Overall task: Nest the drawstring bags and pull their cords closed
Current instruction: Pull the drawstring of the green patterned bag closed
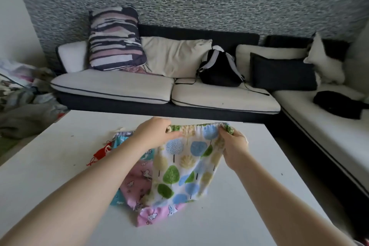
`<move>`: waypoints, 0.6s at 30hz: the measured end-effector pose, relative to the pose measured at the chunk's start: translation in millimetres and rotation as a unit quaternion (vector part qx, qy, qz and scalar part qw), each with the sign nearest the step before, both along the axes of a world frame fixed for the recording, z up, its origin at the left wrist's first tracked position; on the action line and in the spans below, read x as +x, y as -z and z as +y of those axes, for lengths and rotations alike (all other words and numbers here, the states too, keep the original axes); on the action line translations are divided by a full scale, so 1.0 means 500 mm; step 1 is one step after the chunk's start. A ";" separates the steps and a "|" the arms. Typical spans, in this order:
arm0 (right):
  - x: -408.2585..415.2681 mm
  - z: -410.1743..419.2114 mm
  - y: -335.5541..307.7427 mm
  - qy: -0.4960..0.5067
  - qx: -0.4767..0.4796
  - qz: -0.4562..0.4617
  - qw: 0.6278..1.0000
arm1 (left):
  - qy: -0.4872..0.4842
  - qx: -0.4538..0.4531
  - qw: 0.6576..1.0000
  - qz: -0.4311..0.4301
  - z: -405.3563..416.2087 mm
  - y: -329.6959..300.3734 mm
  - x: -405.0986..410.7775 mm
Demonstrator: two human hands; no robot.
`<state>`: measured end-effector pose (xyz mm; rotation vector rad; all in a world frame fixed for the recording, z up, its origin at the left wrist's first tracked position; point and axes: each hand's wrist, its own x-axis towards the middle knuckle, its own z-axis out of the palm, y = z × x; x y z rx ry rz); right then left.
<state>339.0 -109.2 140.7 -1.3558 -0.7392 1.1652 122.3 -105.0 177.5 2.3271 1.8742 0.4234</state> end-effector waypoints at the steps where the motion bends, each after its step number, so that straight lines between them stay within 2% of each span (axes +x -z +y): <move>1: 0.005 -0.004 -0.003 0.013 -0.006 -0.008 1.000 | -0.007 -0.002 1.000 0.013 -0.005 -0.005 0.006; 4: 0.012 -0.007 -0.009 0.040 -0.022 -0.062 0.997 | -0.027 0.004 0.998 0.054 -0.015 -0.022 0.024; 7: 0.009 -0.005 -0.030 0.028 -0.019 -0.089 0.995 | -0.051 0.047 0.995 0.078 -0.014 -0.033 0.033; 10: 0.015 0.006 -0.042 -0.022 0.002 -0.056 0.998 | -0.057 0.057 0.996 0.046 -0.008 -0.031 0.028; 12: 0.022 0.007 -0.050 -0.052 0.011 -0.093 0.994 | -0.035 0.050 0.998 0.015 -0.007 -0.030 0.023; 14: 0.036 0.013 -0.057 -0.032 0.032 -0.121 0.992 | -0.007 0.061 0.997 0.047 -0.008 -0.035 0.015; 16: 0.051 0.025 -0.058 -0.009 0.039 -0.060 0.997 | 0.008 0.086 0.992 0.095 -0.008 -0.040 -0.001; 18: 0.067 0.033 -0.054 0.001 0.043 0.123 0.991 | 0.012 0.119 0.985 0.122 -0.006 -0.038 -0.021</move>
